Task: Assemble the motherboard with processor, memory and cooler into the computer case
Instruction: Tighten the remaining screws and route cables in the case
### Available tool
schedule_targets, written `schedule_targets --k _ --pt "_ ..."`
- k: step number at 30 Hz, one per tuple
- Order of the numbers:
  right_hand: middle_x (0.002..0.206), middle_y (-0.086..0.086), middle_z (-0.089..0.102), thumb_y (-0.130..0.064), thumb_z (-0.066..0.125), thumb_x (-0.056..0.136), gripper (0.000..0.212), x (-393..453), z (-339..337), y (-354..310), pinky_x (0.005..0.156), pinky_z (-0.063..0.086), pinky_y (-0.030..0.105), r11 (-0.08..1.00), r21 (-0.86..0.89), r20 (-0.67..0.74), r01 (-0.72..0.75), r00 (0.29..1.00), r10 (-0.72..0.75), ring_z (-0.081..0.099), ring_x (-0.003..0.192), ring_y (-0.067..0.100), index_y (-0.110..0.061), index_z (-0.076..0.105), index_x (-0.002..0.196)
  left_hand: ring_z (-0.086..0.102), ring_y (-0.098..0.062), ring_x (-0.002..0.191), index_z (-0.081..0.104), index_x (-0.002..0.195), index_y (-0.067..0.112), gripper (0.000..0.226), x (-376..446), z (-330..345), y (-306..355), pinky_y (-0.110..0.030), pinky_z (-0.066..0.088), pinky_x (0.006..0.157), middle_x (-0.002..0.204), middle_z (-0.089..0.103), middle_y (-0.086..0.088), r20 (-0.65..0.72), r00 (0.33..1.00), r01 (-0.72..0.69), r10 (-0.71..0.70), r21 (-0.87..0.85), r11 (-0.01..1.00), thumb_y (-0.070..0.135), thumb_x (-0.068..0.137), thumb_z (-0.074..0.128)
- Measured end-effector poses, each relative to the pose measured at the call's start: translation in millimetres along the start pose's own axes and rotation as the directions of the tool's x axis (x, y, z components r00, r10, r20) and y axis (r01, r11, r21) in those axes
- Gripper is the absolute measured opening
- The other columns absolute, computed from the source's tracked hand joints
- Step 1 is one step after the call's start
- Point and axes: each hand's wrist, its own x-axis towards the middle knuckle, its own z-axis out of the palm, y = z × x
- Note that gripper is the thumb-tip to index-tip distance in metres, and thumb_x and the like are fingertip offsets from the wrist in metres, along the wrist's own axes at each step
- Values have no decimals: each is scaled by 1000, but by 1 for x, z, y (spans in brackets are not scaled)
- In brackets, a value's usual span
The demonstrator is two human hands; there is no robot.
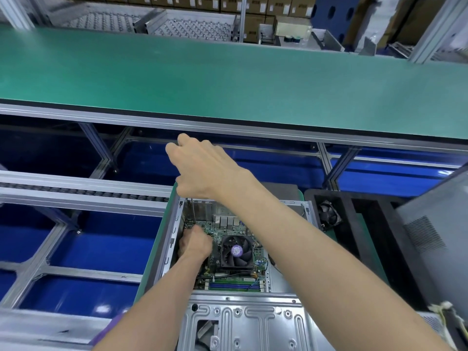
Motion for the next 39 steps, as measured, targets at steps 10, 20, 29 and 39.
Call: schedule_targets --k 10,20,29,39 --pt "81 1 39 -18 64 80 26 5 -3 3 55 29 33 999 42 35 -14 999 13 44 69 26 -13 40 87 54 -22 73 57 95 10 7 0 -1 1 -29 41 60 80 54 -4 -11 1000 25 -25 -18 1000 16 96 54" --pt "70 -3 23 -18 65 81 35 14 1 -6 46 16 28 1000 14 10 14 1000 -14 26 54 14 -16 31 72 45 -14 56 42 65 14 33 -1 -2 3 -24 35 50 67 48 -1 -53 996 74 -77 -62 995 13 96 55" --pt "74 -1 28 -16 59 92 25 18 6 -1 58 29 35 997 -23 -79 -74 994 72 38 69 27 -14 36 83 62 -25 81 61 103 8 13 2 -2 -1 -31 48 63 92 64 -9 -16 997 71 -71 -48 996 17 97 54" --pt "75 -1 33 -17 61 89 25 19 4 1 59 32 34 996 -63 -77 -71 995 66 40 65 26 -16 37 83 63 -24 81 64 101 9 14 4 0 0 -31 51 67 92 65 -8 -18 997 73 -73 -5 997 18 97 55"
